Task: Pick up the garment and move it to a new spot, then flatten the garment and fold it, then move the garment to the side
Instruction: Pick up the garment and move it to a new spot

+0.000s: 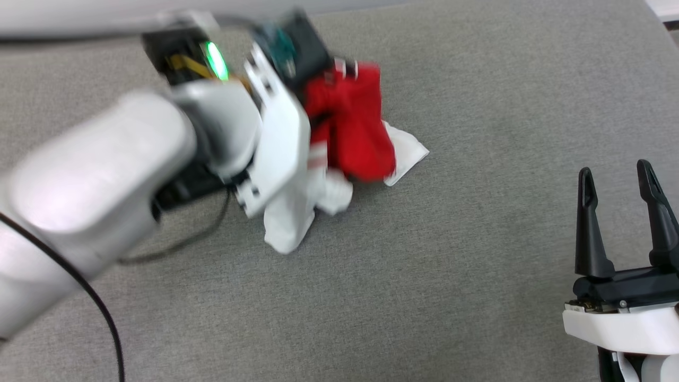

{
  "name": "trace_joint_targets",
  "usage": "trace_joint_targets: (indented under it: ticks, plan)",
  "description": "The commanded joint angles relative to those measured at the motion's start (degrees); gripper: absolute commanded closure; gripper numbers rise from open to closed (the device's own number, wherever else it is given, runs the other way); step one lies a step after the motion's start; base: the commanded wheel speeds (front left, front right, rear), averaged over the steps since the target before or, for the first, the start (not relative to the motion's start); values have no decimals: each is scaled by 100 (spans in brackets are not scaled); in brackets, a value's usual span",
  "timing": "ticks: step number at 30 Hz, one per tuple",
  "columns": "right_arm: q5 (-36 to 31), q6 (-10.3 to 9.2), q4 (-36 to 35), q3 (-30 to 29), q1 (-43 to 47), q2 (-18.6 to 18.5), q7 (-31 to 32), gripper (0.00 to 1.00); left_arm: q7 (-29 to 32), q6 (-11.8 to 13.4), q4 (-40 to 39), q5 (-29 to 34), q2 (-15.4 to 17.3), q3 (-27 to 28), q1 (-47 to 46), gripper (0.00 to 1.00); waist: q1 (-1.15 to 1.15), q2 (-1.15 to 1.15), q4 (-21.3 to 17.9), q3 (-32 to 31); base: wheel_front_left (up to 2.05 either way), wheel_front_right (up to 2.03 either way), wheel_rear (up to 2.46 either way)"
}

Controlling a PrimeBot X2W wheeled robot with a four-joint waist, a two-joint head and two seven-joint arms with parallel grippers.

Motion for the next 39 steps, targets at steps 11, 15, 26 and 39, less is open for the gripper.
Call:
trace_joint_targets:
  ticks: [11,15,26,39]
  plan:
    - [-2,-2,154,25,-151,12,-12,0,-119,1,559,206,-844,-435,1970,100,0,0,103,194,0,0,0]
    - [0,-2,211,36,-119,12,-11,0,24,1,669,393,-1062,-433,2530,100,0,0,130,137,0,0,0]
    - [-92,-2,322,41,155,12,-11,0,-1777,2,877,562,-1282,-167,2409,0,0,0,412,-329,0,0,0]
    - [-175,-2,423,-1,529,11,-11,0,-4386,1653,961,1405,-1225,956,3071,0,0,0,898,-1008,0,0,0]
